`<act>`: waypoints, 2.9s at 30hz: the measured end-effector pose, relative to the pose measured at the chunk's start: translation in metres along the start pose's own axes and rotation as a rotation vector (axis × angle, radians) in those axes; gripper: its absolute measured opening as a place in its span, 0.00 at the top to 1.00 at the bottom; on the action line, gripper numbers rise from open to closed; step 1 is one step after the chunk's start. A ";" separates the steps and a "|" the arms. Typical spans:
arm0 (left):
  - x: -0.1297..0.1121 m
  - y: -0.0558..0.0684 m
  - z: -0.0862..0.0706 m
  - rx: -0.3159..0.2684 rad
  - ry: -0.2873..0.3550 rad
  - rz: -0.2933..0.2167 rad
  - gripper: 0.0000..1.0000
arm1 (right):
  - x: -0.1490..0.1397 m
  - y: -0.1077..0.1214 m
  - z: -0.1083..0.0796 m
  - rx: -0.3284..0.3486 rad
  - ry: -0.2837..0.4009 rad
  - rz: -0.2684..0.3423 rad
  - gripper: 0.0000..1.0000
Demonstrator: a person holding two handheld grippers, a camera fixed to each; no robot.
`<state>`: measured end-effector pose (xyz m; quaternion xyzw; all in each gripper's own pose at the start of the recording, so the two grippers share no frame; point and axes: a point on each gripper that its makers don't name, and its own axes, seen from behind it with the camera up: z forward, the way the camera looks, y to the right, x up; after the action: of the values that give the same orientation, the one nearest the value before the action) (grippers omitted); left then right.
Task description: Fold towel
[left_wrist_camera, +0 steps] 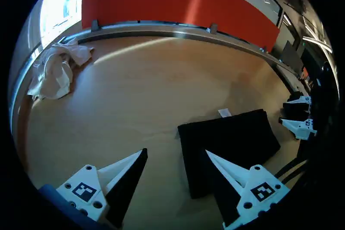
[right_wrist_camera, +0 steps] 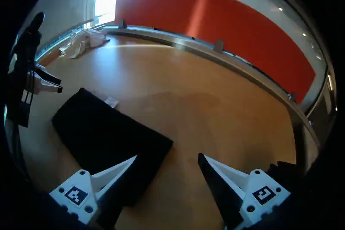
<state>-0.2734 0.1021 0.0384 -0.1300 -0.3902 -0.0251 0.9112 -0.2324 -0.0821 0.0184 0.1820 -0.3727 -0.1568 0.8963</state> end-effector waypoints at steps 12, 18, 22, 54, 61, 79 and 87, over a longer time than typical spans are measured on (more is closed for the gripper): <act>-0.019 0.001 -0.016 0.010 -0.010 -0.026 0.12 | -0.019 -0.017 -0.022 0.024 -0.010 0.018 0.00; -0.029 0.001 -0.025 0.016 -0.016 -0.033 0.11 | -0.027 -0.023 -0.032 0.028 -0.013 0.032 0.00; -0.035 0.002 -0.029 0.020 -0.018 -0.036 0.11 | -0.031 -0.026 -0.037 0.035 -0.016 0.032 0.00; -0.082 -0.021 -0.084 0.110 -0.010 -0.112 0.11 | -0.069 -0.053 -0.032 0.265 -0.109 -0.163 0.23; -0.087 -0.024 -0.093 0.122 -0.004 -0.125 0.11 | -0.083 -0.055 -0.031 0.296 -0.156 -0.194 0.34; -0.090 -0.025 -0.096 0.125 -0.006 -0.127 0.11 | -0.089 -0.054 -0.032 0.325 -0.179 -0.192 0.82; -0.088 -0.024 -0.095 0.120 -0.007 -0.123 0.11 | -0.084 -0.055 -0.032 0.316 -0.166 -0.202 0.96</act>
<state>-0.2714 0.0500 -0.0825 -0.0512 -0.4015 -0.0572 0.9126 -0.2737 -0.0891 -0.0778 0.3433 -0.4450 -0.1999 0.8026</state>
